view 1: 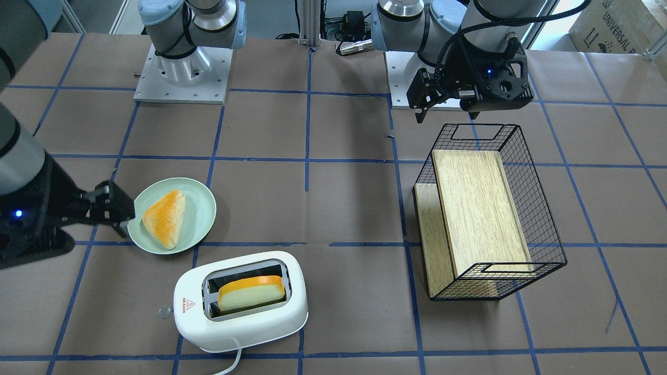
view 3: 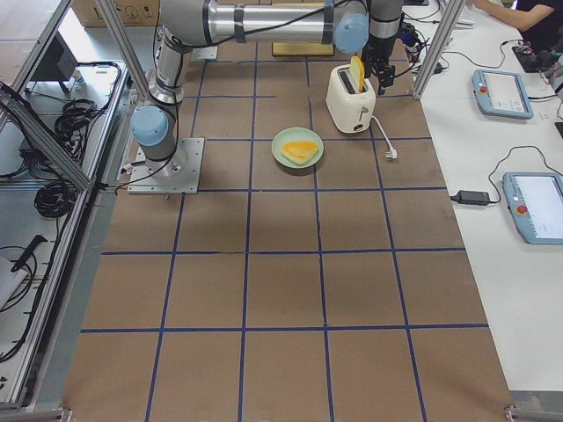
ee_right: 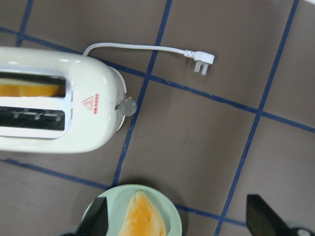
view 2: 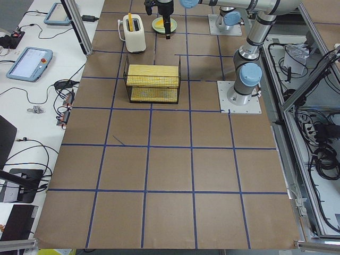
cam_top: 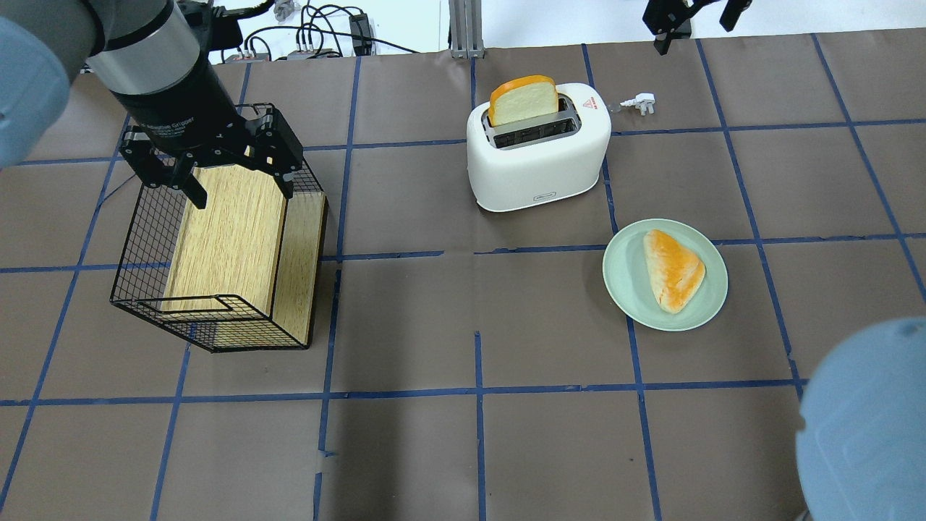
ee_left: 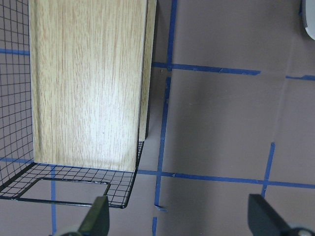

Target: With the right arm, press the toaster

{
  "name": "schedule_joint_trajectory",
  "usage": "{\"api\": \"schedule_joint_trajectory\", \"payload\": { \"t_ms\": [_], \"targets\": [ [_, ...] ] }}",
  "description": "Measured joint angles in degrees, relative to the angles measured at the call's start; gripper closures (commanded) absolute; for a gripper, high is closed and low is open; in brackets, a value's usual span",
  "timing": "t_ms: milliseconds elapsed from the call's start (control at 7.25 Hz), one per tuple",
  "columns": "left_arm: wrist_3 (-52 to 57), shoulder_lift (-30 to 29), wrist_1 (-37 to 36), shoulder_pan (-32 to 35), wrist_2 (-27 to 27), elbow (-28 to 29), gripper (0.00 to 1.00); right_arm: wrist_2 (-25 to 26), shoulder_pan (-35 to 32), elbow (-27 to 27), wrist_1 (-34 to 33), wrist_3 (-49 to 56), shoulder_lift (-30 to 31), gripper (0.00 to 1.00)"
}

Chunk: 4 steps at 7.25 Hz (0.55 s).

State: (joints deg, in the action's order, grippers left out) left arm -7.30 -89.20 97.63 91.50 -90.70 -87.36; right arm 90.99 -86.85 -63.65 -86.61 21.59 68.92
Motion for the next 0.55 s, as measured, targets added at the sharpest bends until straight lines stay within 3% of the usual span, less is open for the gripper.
{"api": "schedule_joint_trajectory", "payload": {
  "t_ms": [138, 552],
  "targets": [
    [0.0, 0.0, 0.0, 0.0, 0.0, 0.0, 0.00, -1.4, 0.0, -3.8, 2.1, -0.1, 3.9, 0.00],
    [0.0, 0.0, 0.0, 0.0, 0.0, 0.0, 0.00, -2.0, 0.0, -19.9, -0.7, -1.0, 18.2, 0.00]
  ]
}}
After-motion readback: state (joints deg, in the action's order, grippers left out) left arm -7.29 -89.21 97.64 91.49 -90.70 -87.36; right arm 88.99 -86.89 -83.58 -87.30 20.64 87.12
